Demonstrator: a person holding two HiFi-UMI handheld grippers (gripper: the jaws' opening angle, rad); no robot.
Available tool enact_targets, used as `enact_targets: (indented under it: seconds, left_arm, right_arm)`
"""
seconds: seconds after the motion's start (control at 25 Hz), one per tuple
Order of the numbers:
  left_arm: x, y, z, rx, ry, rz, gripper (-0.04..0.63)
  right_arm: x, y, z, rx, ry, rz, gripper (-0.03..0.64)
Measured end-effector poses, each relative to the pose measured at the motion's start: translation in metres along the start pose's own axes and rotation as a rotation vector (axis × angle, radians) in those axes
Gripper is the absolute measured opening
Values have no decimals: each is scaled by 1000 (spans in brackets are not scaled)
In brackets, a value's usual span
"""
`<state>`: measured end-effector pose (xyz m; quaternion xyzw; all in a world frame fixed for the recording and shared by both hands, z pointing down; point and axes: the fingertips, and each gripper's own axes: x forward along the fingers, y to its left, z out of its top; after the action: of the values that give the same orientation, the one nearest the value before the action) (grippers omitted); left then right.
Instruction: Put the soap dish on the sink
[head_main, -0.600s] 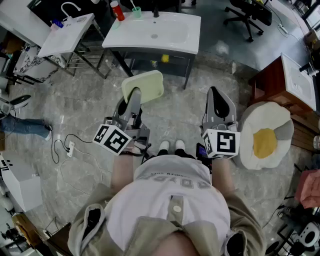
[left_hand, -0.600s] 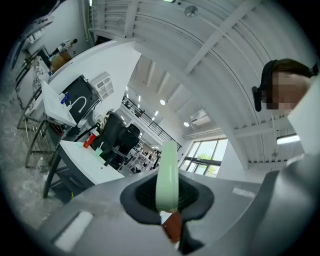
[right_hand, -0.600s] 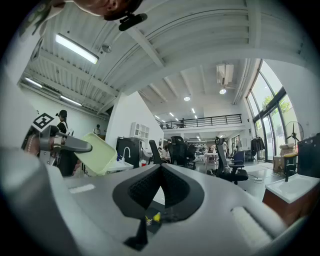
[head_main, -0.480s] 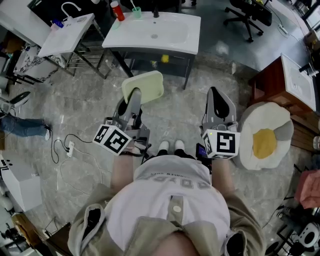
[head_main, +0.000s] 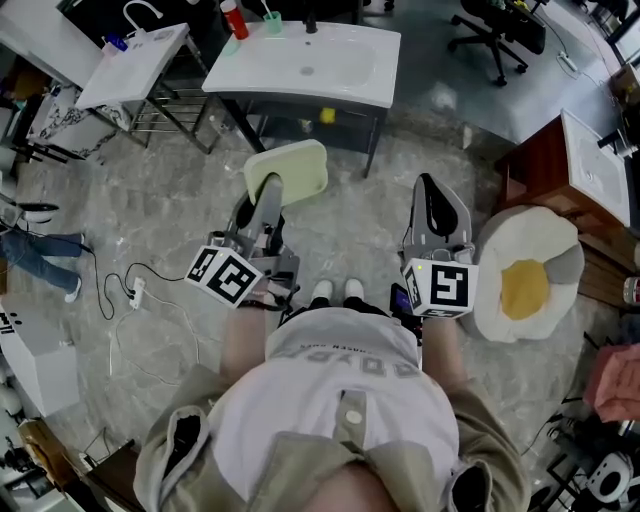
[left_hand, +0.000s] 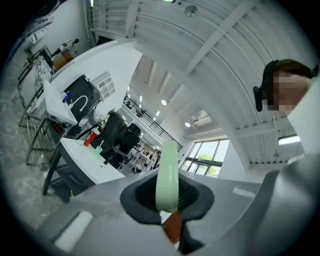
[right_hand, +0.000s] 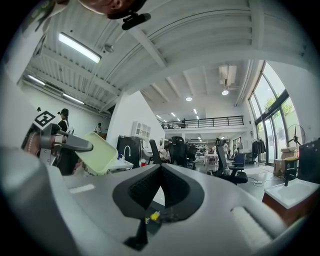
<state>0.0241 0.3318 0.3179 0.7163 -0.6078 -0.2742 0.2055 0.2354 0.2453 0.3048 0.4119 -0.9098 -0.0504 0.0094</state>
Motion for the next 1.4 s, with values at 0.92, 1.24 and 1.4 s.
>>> enact_targets:
  seconds: [0.92, 1.24, 1.4]
  left_arm:
    - [76, -41, -35, -93, 24, -110, 21]
    - [82, -21, -42, -214, 95, -164, 21]
    - [89, -2, -37, -306, 135, -200, 21]
  right_arm:
    - [62, -9, 0, 585, -18, 432, 259]
    - [87, 46, -21, 799, 73, 611, 259]
    - [108, 62, -31, 841, 84, 606, 223]
